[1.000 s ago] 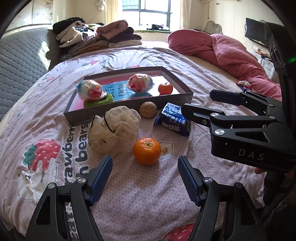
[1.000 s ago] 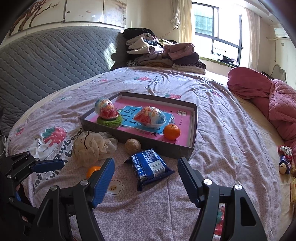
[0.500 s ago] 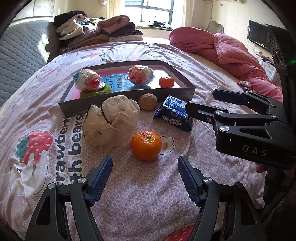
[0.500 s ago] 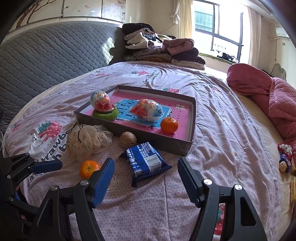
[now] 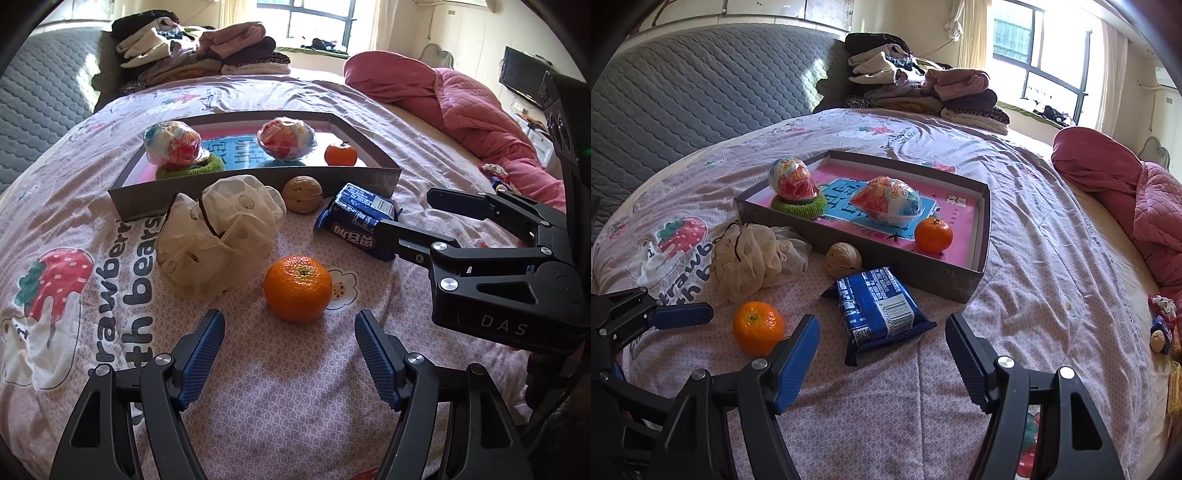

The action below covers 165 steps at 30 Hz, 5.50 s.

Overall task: Organize objects
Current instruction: 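Move the left tool toward the loose orange while the right tool approaches the blue snack packet, then close the right tool on the blue snack packet while the left tool closes on the orange, then lift the orange with the left tool toward the tray while the right tool carries the packet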

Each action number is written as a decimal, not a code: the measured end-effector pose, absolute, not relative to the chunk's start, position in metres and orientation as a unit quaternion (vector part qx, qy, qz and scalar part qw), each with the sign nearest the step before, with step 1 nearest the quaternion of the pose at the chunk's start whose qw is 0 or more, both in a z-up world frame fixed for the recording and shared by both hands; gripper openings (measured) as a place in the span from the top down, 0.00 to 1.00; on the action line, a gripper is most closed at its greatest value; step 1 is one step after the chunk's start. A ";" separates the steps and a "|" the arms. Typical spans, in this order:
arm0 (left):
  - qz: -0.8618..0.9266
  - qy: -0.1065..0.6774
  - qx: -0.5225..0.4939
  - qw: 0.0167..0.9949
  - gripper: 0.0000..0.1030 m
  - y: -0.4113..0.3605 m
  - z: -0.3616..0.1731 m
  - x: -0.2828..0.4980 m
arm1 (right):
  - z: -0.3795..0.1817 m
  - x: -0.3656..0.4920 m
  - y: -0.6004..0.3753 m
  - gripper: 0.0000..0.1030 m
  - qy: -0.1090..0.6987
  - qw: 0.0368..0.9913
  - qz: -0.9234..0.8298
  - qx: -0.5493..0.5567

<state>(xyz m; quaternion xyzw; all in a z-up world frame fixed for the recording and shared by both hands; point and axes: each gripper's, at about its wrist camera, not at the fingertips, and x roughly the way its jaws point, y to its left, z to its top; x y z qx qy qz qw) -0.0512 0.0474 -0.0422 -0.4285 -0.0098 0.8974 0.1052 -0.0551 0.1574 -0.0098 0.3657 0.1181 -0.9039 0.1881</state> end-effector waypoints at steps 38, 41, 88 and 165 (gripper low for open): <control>0.899 -0.041 -0.424 0.104 0.31 0.049 -0.051 -0.075 | -0.044 -0.103 0.152 0.30 0.124 0.230 -0.874 0.410; 0.899 -0.040 -0.423 0.103 0.36 0.050 -0.051 -0.076 | -0.044 -0.103 0.153 0.30 0.124 0.230 -0.873 0.411; 0.919 -0.021 -0.386 0.081 0.59 0.038 -0.012 -0.046 | -0.001 -0.056 0.155 0.43 0.098 0.261 -0.897 0.342; 0.954 -0.042 -0.291 0.062 0.59 0.006 0.062 -0.123 | 0.076 -0.082 0.188 0.43 -0.012 0.204 -0.951 0.232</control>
